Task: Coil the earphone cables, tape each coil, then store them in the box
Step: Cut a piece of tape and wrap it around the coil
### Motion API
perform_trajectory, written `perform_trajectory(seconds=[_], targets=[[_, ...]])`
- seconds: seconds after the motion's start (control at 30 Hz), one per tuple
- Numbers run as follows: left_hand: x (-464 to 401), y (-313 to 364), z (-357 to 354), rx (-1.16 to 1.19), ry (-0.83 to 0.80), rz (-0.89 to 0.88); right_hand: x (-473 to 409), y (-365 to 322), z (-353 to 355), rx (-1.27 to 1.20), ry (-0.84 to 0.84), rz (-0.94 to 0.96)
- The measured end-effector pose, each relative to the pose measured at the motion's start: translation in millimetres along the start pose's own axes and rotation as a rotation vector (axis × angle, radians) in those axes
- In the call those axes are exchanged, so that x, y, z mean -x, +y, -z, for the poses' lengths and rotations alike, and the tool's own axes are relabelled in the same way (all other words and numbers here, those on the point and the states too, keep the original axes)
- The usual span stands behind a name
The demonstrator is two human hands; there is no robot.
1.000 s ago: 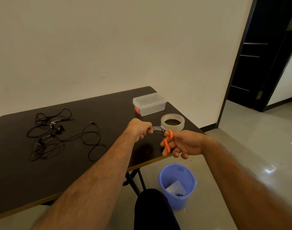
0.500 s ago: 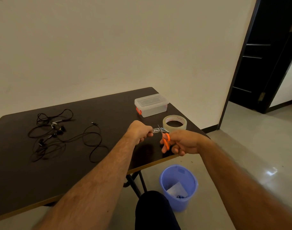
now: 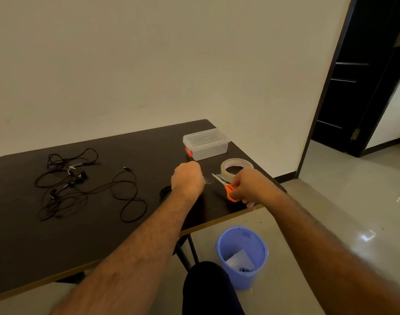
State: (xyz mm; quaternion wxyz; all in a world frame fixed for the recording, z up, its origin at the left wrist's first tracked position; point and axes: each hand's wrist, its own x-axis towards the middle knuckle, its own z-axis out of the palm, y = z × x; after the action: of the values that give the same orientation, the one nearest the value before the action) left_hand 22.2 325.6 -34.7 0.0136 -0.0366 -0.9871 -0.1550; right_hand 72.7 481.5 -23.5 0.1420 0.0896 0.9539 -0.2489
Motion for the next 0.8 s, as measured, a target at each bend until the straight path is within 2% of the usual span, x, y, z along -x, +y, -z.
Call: perform_trajectory(seconds=[0.1, 0.17, 0.2, 0.3, 0.33, 0.43, 0.47, 0.57, 0.6, 0.8], targets=[[1.6, -2.2, 1.3, -0.029, -0.021, 0.011, 1.7, -2.6, -0.2, 0.179, 0.033, -0.046], [2.1, -5.0, 1.1, 0.002, -0.016, 0.03, -2.8, -3.0, -2.1, 0.263, 0.139, 0.032], [1.9, -6.3, 0.8, 0.027, -0.004, 0.038, -4.4, -5.4, -1.9, 0.3, 0.144, 0.035], [1.3, -9.8, 0.0, 0.129, 0.043, 0.067, -1.5, -15.8, 0.1, 0.34, 0.031, -0.12], [1.1, -10.6, 0.1, 0.158, 0.054, 0.075, -0.6, -16.5, -1.3, 0.349, 0.055, -0.106], [1.5, -11.2, 0.1, 0.228, 0.054, 0.081, 11.0, -1.8, -14.0, 0.364, 0.393, 0.128], [1.5, -11.3, 0.0, 0.247, 0.048, 0.083, 11.6, -0.1, -15.5, 0.36, 0.401, 0.131], [2.0, -10.7, -1.1, 0.275, 0.023, 0.094, 2.1, -16.3, -4.0, 0.323, 0.087, -0.155], [1.9, -10.7, -2.1, 0.281, 0.018, 0.096, -0.6, -18.7, -1.7, 0.314, 0.043, -0.193], [4.2, -7.9, -2.1, 0.295, 0.003, 0.089, -7.3, -18.2, 1.3, 0.424, 0.066, -0.168]])
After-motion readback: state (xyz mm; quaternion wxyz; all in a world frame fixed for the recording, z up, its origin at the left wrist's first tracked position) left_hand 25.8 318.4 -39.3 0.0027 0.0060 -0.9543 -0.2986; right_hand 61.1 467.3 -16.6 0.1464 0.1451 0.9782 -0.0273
